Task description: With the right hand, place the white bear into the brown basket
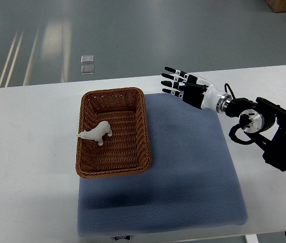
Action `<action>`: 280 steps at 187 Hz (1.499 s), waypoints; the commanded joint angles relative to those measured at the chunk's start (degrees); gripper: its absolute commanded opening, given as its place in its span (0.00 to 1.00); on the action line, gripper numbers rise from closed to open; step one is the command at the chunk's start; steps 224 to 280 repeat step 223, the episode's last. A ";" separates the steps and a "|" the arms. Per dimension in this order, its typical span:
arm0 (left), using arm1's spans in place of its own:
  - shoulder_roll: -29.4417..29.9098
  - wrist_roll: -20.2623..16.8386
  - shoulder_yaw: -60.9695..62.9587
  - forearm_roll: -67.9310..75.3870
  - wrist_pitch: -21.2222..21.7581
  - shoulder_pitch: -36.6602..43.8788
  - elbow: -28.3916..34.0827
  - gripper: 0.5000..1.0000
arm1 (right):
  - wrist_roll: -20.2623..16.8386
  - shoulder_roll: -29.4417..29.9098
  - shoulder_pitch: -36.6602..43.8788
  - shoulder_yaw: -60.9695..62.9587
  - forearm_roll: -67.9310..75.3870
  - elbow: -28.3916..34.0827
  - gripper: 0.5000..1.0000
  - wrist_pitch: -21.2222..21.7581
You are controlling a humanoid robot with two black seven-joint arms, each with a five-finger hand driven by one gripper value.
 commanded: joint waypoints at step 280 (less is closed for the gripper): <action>0.00 0.00 -0.04 0.00 -0.01 0.00 0.00 1.00 | 1.65 -0.34 -1.72 0.25 0.58 -2.63 0.86 3.54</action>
